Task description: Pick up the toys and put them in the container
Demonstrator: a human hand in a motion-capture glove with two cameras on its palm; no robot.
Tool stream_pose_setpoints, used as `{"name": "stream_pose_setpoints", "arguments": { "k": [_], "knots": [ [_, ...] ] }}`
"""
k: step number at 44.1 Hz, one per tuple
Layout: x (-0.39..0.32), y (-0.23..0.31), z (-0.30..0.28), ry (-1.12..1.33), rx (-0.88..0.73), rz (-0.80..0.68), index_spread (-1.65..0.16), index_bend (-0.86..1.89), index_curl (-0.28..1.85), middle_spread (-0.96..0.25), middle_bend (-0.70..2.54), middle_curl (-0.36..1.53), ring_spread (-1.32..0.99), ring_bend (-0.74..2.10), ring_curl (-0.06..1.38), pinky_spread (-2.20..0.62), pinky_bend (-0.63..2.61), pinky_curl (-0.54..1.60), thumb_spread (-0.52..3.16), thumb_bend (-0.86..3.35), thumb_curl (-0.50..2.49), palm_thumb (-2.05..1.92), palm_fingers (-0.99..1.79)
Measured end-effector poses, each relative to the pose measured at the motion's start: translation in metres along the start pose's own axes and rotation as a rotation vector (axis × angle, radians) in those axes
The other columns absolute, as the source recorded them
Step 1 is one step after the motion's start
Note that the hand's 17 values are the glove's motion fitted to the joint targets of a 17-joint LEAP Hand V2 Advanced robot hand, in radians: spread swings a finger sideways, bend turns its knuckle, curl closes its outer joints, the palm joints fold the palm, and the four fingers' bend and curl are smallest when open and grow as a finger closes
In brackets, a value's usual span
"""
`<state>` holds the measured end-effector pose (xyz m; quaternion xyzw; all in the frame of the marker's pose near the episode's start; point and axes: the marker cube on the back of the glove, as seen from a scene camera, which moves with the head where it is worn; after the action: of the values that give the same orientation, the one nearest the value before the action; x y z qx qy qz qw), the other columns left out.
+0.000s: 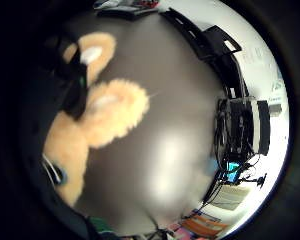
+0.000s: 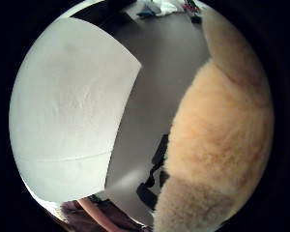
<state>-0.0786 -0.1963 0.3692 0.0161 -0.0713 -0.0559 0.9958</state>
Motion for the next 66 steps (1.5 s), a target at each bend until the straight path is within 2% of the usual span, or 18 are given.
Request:
{"name": "stream_pose_setpoints", "arguments": {
  "k": [4, 6, 8, 12, 16, 29, 40, 48, 59, 66],
  "knots": [
    [0.003, 0.008, -0.007, 0.022, 0.02, 0.016, -0.29, 0.51, 0.37, -0.25, 0.9, 0.58, -0.3, 0.84, 0.45, -0.1, 0.61, 0.27, 1.12, 0.07, 0.46, 0.29, 1.2],
    [0.006, 0.012, -0.011, 0.019, -0.011, 0.033, -0.3, 0.56, 0.41, -0.27, 0.93, 0.61, -0.32, 0.92, 0.49, -0.12, 0.64, 0.29, 1.09, 0.07, 0.48, 0.31, 1.2],
    [0.01, 0.017, -0.016, 0.004, -0.059, 0.049, -0.3, 0.63, 0.45, -0.27, 1.0, 0.65, -0.33, 1.01, 0.53, -0.15, 0.68, 0.31, 1.05, 0.06, 0.5, 0.32, 1.32],
    [0.02, 0.024, -0.038, -0.021, -0.116, 0.074, -0.3, 0.73, 0.52, -0.27, 1.09, 0.69, -0.34, 1.13, 0.59, -0.19, 0.72, 0.34, 0.98, 0.05, 0.54, 0.35, 1.29],
    [0.03, 0.03, -0.083, -0.045, -0.116, 0.092, -0.3, 0.84, 0.59, -0.26, 1.17, 0.73, -0.34, 1.19, 0.61, -0.22, 0.75, 0.36, 0.91, 0.04, 0.58, 0.37, 1.25],
    [0.032, 0.026, -0.24, 0.086, 0.006, 0.137, -0.29, 0.99, 0.74, -0.25, 1.28, 0.8, -0.35, 1.29, 0.64, -0.25, 0.85, 0.42, 0.77, -0.01, 0.68, 0.4, 1.13],
    [0.019, 0.022, -0.304, 0.13, 0.064, 0.141, -0.28, 0.98, 0.83, -0.23, 1.31, 0.81, -0.34, 1.33, 0.64, -0.26, 0.88, 0.45, 0.72, -0.01, 0.74, 0.4, 1.08],
    [-0.051, -0.011, -0.325, 0.095, 0.097, 0.048, -0.27, 0.97, 0.88, -0.23, 1.31, 0.82, -0.33, 1.33, 0.63, -0.27, 0.88, 0.46, 0.7, -0.01, 0.78, 0.4, 1.08],
    [-0.211, -0.066, -0.322, 0.057, 0.098, -0.155, -0.28, 0.94, 0.93, -0.22, 1.31, 0.82, -0.33, 1.34, 0.61, -0.27, 0.88, 0.47, 0.68, -0.02, 0.82, 0.39, 1.07],
    [-0.284, -0.076, -0.317, -0.1, 0.171, -0.314, -0.28, 0.92, 0.97, -0.22, 1.31, 0.82, -0.32, 1.35, 0.61, -0.27, 0.88, 0.47, 0.67, -0.02, 0.84, 0.38, 1.07]
  ]
}}
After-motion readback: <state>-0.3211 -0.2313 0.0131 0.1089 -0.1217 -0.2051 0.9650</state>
